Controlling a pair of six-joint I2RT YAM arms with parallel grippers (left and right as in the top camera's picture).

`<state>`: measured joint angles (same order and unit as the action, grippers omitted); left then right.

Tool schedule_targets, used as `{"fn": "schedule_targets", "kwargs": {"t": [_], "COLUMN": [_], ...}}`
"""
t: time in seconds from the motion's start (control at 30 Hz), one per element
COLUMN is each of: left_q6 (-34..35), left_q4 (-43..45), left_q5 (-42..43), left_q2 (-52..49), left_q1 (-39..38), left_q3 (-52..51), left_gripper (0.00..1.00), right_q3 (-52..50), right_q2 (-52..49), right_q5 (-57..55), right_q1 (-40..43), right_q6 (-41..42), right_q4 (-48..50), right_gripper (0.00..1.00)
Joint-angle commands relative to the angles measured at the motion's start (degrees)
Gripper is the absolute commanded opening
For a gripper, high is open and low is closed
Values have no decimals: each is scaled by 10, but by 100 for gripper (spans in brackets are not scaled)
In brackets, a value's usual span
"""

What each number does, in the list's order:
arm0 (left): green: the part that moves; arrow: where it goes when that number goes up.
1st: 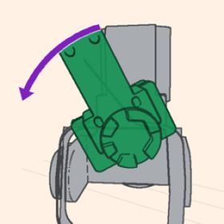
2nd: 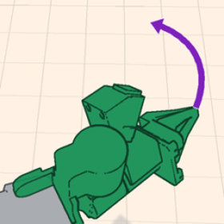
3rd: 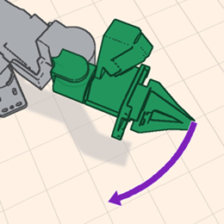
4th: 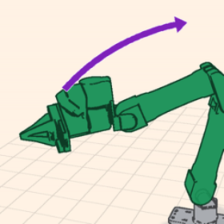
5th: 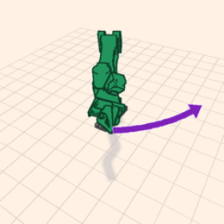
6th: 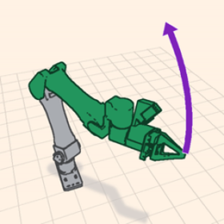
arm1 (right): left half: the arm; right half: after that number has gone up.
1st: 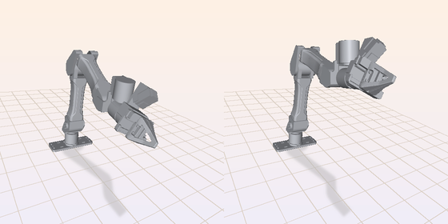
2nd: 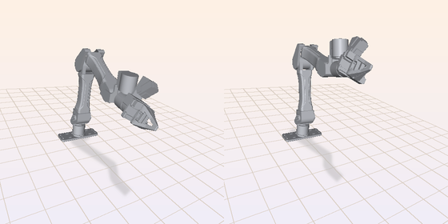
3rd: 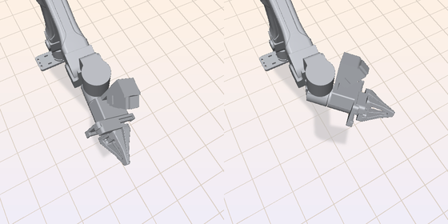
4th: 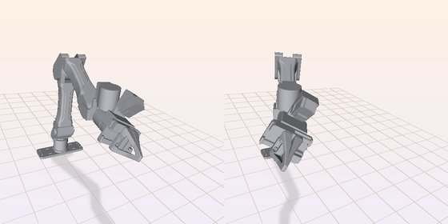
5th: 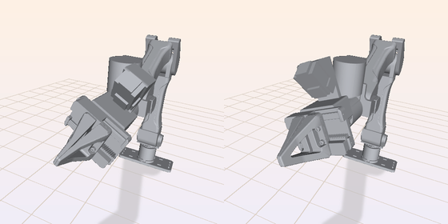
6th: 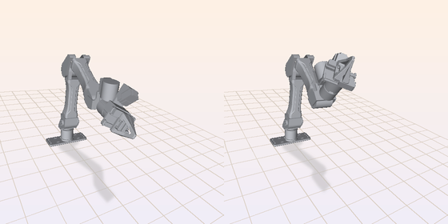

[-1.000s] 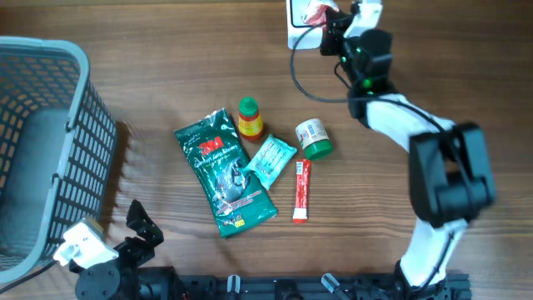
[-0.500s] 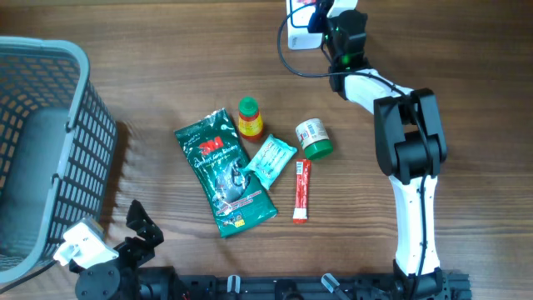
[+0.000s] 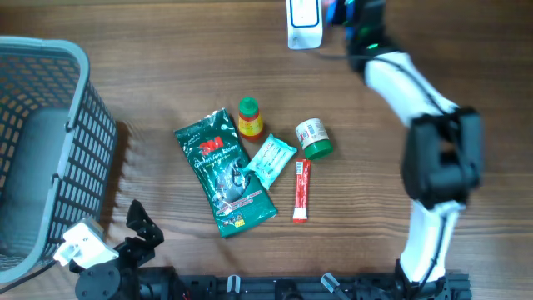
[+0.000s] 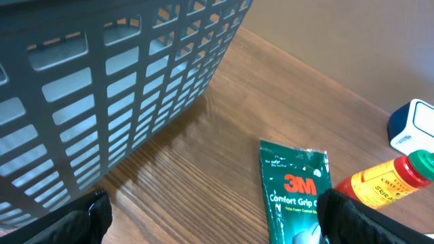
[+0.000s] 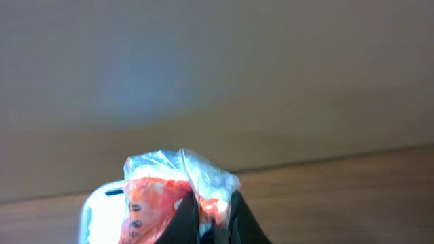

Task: Scan the item barcode
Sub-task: 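Carry the red tissue pack off the table to the right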

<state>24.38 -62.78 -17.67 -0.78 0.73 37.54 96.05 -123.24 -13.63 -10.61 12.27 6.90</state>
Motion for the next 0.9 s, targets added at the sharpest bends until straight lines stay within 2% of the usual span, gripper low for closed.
{"fn": "schedule_targets", "kwargs": {"t": [0.0, 0.23, 0.4, 0.7, 0.87], "left_q6": [5, 5, 5, 5, 5], "left_q4": [3, 3, 3, 3, 3], "left_q5": [2, 2, 2, 2, 2], "left_q2": [4, 4, 4, 4, 4], "left_q1": [-4, -4, -4, -4, -4], "left_q3": [-1, -1, -1, -1, -1], "left_gripper": [100, 100, 100, 100, 100], "right_q3": [11, 10, 10, 9, 9], "right_q2": [106, 105, 53, -60, -68], "right_q5": [-110, -108, -97, -61, -59], "right_q1": [103, 335, 457, 561, 572], "right_q6": [-4, -5, -5, 0, -1], "right_q4": [-99, -270, -303, -337, -334], "right_gripper": [4, 4, 4, 4, 20]}}
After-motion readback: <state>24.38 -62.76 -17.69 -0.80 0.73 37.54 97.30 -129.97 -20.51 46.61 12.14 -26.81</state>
